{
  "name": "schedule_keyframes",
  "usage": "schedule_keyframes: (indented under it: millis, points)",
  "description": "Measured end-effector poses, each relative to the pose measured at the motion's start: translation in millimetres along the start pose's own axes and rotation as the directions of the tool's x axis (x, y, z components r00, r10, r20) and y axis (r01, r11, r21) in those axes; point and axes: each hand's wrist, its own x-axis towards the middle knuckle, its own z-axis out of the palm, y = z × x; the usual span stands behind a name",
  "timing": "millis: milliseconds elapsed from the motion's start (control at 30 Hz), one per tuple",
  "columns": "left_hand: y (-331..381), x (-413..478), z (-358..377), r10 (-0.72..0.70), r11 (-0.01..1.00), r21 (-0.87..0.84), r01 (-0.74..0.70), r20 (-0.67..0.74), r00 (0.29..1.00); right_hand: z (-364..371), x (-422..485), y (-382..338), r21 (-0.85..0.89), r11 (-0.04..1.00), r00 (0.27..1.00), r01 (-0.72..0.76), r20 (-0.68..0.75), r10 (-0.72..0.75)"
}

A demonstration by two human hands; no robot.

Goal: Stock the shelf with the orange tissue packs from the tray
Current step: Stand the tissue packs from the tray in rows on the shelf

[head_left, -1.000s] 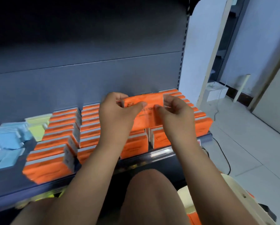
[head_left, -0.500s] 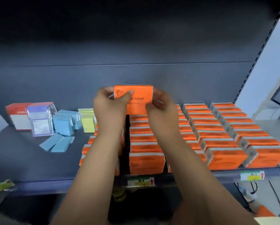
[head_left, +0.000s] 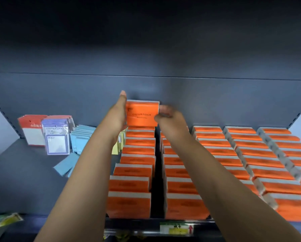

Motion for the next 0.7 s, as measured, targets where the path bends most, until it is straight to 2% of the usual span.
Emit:
schedule_keyframes:
  millis: [200, 367, 467, 600, 700]
  points:
    - [-24, 26, -3, -0.007, 1.0, 0.005, 0.007, 0.064, 0.998, 20, 25, 13, -0.064, 0.998, 0.993, -0.025, 0.111, 0.032]
    - [-36, 38, -4, 0.006, 1.0, 0.0, -0.006, 0.059, 0.998, 29, 35, 25, -0.058, 0.995, 0.995, -0.082, 0.059, 0.085]
    - [-36, 42, -4, 0.019, 0.998, 0.05, -0.024, 0.097, 0.995, 31, 39, 30, -0.064, 0.994, 0.993, -0.092, 0.062, 0.096]
    - [-37, 43, -5, -0.001, 0.998, 0.058, -0.004, 0.078, 0.997, 28, 39, 32, -0.053, 0.993, 0.99, -0.107, 0.085, 0.111]
    - [-39, 40, -6, -0.004, 0.996, 0.091, 0.001, 0.032, 0.999, 30, 42, 33, -0.131, 0.987, 0.99, -0.095, 0.094, 0.108]
